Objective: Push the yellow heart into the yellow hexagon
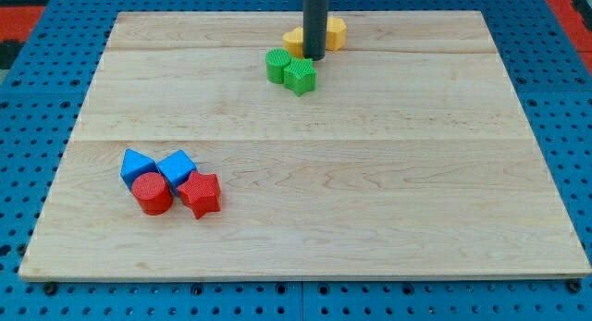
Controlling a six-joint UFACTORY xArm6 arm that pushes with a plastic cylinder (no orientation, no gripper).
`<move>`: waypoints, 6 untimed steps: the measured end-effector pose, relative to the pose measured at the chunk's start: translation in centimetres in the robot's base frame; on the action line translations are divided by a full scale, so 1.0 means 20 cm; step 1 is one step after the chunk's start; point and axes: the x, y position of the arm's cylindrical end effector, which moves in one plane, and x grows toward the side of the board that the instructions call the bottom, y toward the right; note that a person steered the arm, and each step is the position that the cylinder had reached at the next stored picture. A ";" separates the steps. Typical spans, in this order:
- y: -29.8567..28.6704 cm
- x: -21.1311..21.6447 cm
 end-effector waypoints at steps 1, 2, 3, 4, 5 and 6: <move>-0.15 -0.05; -0.39 -0.08; -0.46 -0.19; -0.39 -0.23; -0.08 -0.23; -0.03 -0.20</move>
